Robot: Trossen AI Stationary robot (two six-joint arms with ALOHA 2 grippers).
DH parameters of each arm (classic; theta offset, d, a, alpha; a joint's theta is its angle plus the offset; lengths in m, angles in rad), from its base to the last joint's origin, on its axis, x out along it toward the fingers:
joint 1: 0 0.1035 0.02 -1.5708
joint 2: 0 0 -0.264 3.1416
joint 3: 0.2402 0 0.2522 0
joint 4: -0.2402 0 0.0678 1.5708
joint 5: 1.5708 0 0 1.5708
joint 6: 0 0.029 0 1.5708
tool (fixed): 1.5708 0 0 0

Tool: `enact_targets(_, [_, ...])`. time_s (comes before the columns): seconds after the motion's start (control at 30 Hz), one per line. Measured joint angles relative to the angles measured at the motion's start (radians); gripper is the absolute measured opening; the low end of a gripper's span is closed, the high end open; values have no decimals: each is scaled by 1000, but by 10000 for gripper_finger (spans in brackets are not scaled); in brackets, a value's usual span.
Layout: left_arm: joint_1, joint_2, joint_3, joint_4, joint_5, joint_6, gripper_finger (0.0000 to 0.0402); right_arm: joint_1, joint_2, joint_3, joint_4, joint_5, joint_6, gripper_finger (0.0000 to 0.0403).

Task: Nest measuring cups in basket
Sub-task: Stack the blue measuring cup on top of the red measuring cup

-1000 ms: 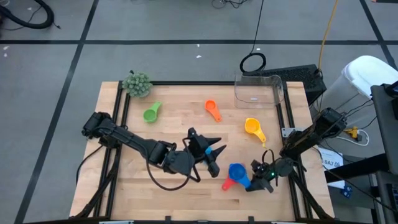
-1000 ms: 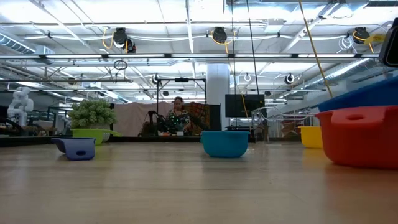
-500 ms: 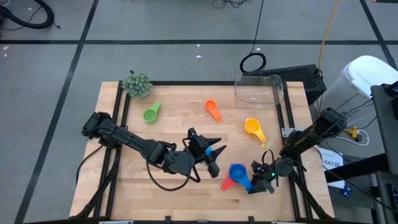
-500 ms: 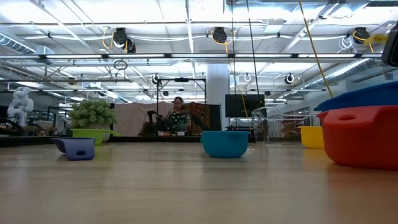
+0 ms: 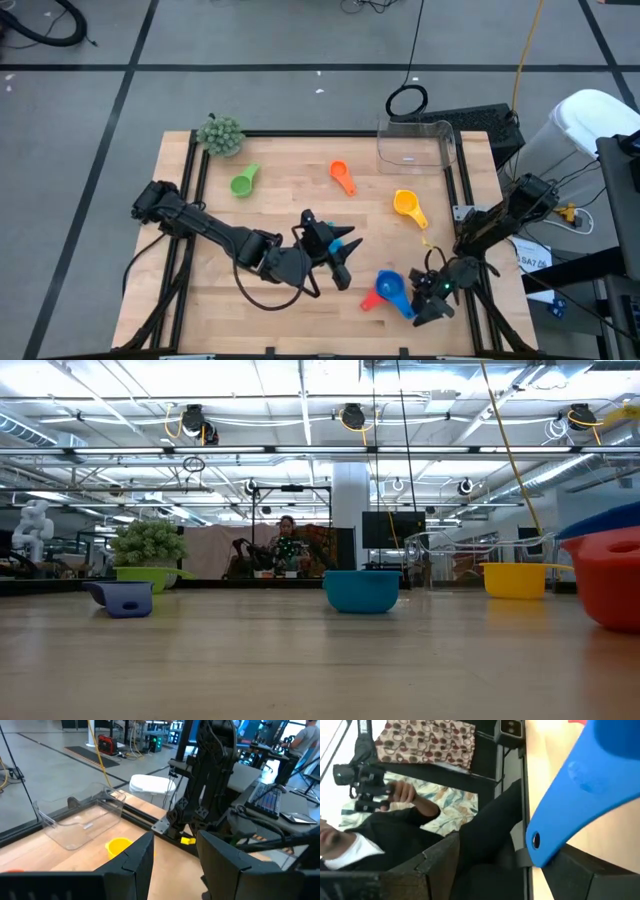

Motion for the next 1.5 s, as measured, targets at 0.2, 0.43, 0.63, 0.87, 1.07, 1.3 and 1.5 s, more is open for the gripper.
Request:
enact_targets(0.2, [0, 0, 0, 2, 1, -18, 152, -33, 0, 0, -148, 7, 14, 251])
enact_targets(0.43, [3, 0, 0, 14, 1, -10, 152, -180, 2, -1, -127, 15, -51, 251])
enact_targets(0.63, [5, 0, 0, 21, 1, 1, 152, -256, 1, 0, -82, 25, -109, 251])
enact_targets(0.87, [0, 0, 0, 20, 1, 5, 152, -202, 1, 0, -96, -120, -42, 251])
enact_targets(1.07, [-1, 0, 0, 19, 1, 5, 152, -97, 1, 0, -90, -79, 11, 251])
enact_targets(1.3, [-1, 0, 0, 21, 1, 2, 152, -160, 0, 0, -144, 44, -83, 251])
enact_targets(1.5, [-1, 0, 0, 21, 1, 0, 152, -299, 0, 0, -166, 76, -201, 251])
